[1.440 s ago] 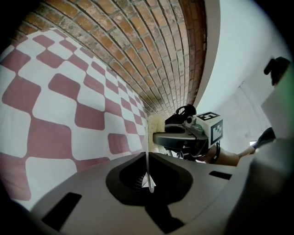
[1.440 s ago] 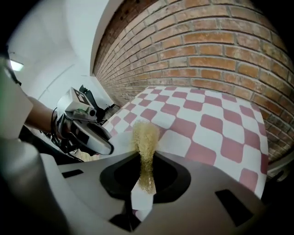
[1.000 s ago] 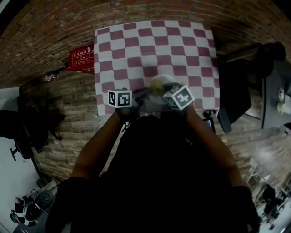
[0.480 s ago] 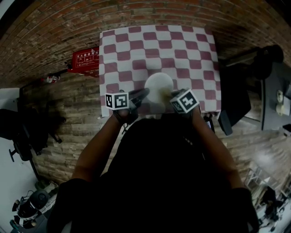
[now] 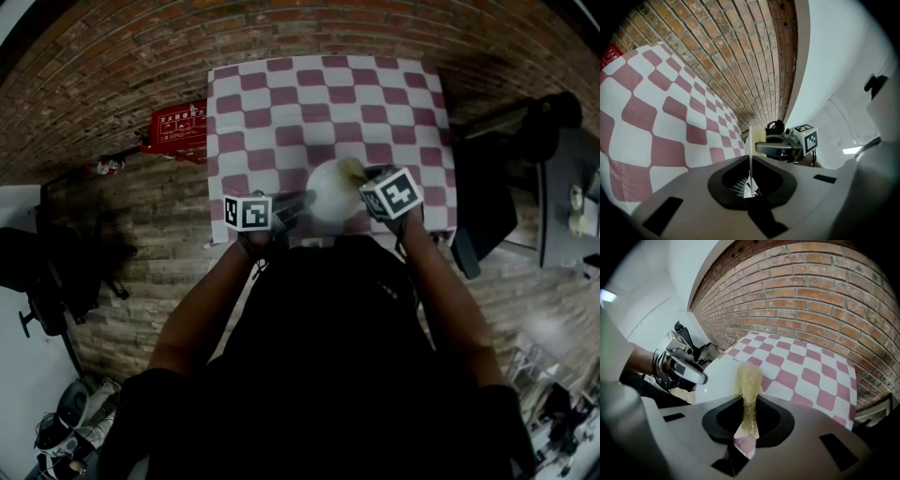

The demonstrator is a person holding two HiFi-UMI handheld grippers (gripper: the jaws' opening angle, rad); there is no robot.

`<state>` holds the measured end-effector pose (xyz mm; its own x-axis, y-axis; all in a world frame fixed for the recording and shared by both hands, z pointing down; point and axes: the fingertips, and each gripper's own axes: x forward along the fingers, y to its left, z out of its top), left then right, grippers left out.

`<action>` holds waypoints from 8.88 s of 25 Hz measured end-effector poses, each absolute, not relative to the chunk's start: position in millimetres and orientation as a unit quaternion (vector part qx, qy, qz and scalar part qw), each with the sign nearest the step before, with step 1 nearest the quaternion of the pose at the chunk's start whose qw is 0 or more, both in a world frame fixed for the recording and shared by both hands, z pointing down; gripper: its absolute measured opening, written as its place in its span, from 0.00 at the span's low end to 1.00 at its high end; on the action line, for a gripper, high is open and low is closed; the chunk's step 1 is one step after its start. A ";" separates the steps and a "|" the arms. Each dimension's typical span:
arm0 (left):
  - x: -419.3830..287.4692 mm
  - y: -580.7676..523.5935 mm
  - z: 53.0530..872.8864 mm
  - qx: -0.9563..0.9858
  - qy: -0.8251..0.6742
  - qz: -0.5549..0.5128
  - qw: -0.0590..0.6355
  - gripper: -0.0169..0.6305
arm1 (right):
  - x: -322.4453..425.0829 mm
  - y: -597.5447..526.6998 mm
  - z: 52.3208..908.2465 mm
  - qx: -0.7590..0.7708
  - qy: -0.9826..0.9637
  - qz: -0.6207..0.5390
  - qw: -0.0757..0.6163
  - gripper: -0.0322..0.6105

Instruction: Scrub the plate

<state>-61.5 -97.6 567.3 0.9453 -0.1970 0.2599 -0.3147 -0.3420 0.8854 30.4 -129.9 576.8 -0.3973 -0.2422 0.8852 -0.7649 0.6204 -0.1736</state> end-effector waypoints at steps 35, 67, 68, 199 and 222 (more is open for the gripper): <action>-65.2 -118.7 542.8 0.824 -0.151 0.006 0.547 0.07 | -2.4 -157.4 538.5 0.313 -0.805 0.274 0.423 0.13; -59.0 -120.5 540.7 0.829 -0.153 0.007 0.538 0.07 | 36.3 -139.1 557.4 0.331 -0.773 0.312 0.441 0.13; -56.8 -118.4 540.7 0.829 -0.150 0.008 0.539 0.07 | 33.1 -143.5 553.1 0.332 -0.777 0.307 0.438 0.13; -39.5 -120.1 408.7 0.783 -0.101 0.270 -0.551 0.06 | 48.3 -152.9 467.5 0.094 -0.766 0.267 0.578 0.13; -33.2 -113.5 431.8 0.794 -0.080 0.278 -0.535 0.06 | -3.2 -134.9 429.2 0.059 -0.797 0.223 0.558 0.13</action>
<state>-33.2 -113.5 431.8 0.8328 -0.4239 0.3560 0.1714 -0.4140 -0.8940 -3.2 -134.9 429.2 -0.3692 0.1546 0.9164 -0.3440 0.8933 -0.2893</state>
